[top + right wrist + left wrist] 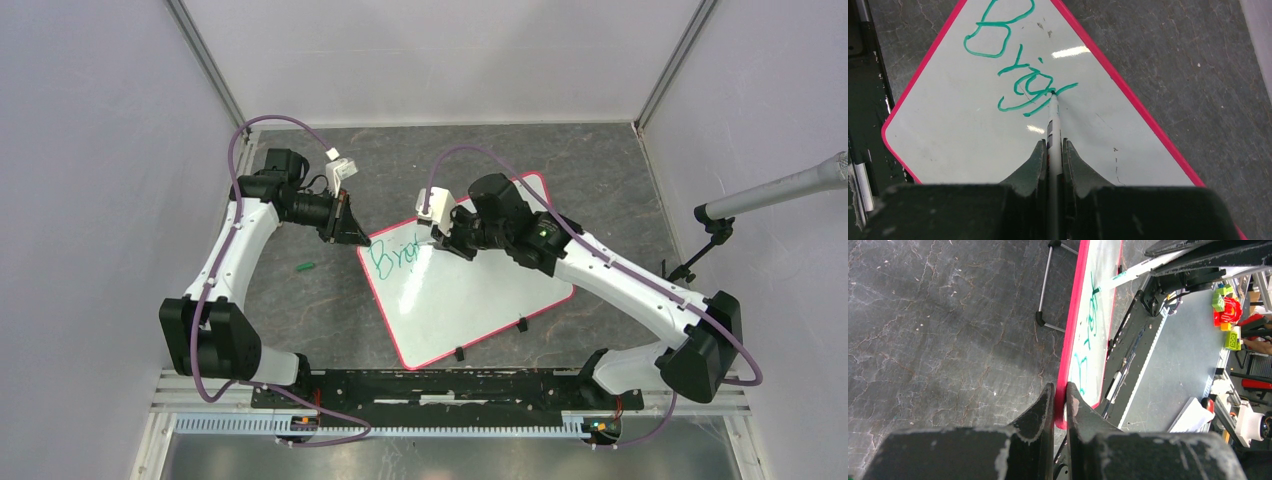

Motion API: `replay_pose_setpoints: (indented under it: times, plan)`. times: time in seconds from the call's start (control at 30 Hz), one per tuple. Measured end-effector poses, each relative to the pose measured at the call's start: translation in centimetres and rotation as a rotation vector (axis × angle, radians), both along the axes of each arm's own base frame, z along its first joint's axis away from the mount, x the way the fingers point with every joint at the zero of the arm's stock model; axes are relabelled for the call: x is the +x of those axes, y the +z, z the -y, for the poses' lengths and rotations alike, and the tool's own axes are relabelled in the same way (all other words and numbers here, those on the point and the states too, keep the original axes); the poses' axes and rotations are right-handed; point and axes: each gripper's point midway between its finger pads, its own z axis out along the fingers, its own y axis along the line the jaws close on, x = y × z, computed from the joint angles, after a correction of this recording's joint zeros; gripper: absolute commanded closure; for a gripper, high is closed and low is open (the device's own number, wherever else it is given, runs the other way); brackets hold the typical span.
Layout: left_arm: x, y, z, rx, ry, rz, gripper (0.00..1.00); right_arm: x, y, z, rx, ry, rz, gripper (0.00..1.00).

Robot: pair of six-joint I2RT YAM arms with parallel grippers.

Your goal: Write a sentence on the whiteboard

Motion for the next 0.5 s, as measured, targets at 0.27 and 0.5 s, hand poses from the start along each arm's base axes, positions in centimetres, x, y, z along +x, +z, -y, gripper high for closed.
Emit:
replay_pose_setpoints:
  times: [0.27, 0.5]
  plan:
    - [0.0, 0.0, 0.0, -0.001, 0.000, -0.001, 0.98, 1.0, 0.6, 1.2, 0.007, -0.032, 0.019, 1.00]
    - [0.1, -0.2, 0.0, 0.001, 0.000, -0.008, 0.98, 0.3, -0.4, 1.6, -0.006, -0.021, 0.002, 1.00]
